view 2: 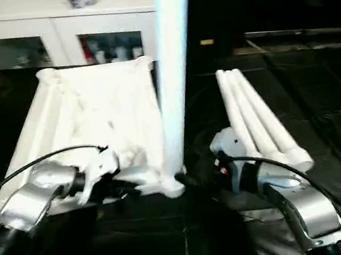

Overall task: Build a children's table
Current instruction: Rotate leg to tighten

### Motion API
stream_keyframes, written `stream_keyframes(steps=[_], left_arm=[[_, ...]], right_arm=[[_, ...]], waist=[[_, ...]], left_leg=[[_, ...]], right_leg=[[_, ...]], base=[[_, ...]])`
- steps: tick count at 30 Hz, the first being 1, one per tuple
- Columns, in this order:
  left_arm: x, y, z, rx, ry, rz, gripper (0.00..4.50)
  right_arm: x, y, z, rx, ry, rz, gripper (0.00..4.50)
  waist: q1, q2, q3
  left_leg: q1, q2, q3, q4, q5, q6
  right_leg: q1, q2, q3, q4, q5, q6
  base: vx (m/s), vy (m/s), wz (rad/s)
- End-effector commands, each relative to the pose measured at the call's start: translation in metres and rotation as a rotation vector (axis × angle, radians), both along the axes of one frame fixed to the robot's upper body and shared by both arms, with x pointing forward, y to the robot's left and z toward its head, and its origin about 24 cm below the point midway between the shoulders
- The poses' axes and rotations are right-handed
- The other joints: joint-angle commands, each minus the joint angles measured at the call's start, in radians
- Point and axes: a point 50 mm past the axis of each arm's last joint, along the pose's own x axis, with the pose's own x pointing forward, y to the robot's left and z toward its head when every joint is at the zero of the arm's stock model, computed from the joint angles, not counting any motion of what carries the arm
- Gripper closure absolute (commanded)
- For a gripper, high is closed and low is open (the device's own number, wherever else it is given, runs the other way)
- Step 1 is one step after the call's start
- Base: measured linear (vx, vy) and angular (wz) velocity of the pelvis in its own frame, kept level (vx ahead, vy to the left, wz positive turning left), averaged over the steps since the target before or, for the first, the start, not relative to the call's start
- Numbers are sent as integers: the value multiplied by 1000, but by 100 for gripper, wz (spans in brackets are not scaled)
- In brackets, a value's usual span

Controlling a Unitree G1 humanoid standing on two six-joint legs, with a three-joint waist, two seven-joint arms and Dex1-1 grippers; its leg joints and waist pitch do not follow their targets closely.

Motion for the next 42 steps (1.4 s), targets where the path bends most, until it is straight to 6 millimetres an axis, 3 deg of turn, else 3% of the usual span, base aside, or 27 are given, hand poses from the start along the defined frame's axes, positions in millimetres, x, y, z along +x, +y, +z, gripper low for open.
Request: stream_keyframes(steps=[1, 17, 18, 20, 21, 26, 29, 35, 42], left_arm=[[-7, -1, -9, 4, 45, -16, 447], [-8, -1, -8, -4, 28, 14, 447], [-7, -1, -8, -5, 27, 15, 447], [-7, -1, -7, -6, 26, 15, 447], [-7, -1, -7, -5, 19, 15, 447], [-6, -1, -6, -21, 1, 44, 447], [-8, -1, -3, -36, 9, 36, 394], [-14, 1, -1, -50, 13, 34, 342], [-17, 3, 1, -43, 24, 47, 292]], right_arm=[[1, 0, 3, 8, -20, 17, 0], [-7, 1, 1, 41, -17, 31, 0], [-8, 1, 0, 42, -17, 30, 0], [-9, 1, -1, 43, -16, 29, 0], [-10, 1, -1, 43, -14, 29, 0], [-11, 2, -3, 48, -14, 19, 0], [-12, 2, -3, 53, -16, 13, 0], [-13, 4, -4, 61, -15, 3, 0], [-12, 5, -6, 61, -17, 0, 0]], waist=[[2, -11, -55], [3, -11, -56], [3, -6, -56], [2, -9, -56], [3, -4, -56], [3, -5, -57], [2, -5, -57], [4, -3, -58], [5, -4, -55]], left_leg=[[2, 78, -34, -66, -44, 76], [0, 77, -34, -63, -42, 81], [0, 77, -34, -64, -46, 80], [0, 76, -34, -64, -49, 78], [0, 76, -34, -64, -50, 77], [1, 77, -34, -63, -52, 77], [-1, 76, -34, -63, -55, 72], [1, 79, -35, -63, -45, 79], [1, 78, -35, -65, -67, 65]], right_leg=[[44, -120, 80, -70, -106, -158], [46, -119, 78, -70, -100, -161], [45, -119, 78, -70, -107, -160], [46, -118, 78, -72, -113, -158], [46, -119, 78, -71, -113, -159], [45, -118, 78, -71, -98, -163], [48, -118, 78, -71, -115, -161], [45, -117, 78, -65, -69, -179], [45, -118, 79, -72, -133, -160]], base=[[0, 0, 0], [0, 0, 0], [0, 0, 0], [0, 0, 0], [0, 0, 0], [0, 0, 0], [0, 0, 0], [0, 0, 0], [0, 0, 0]])
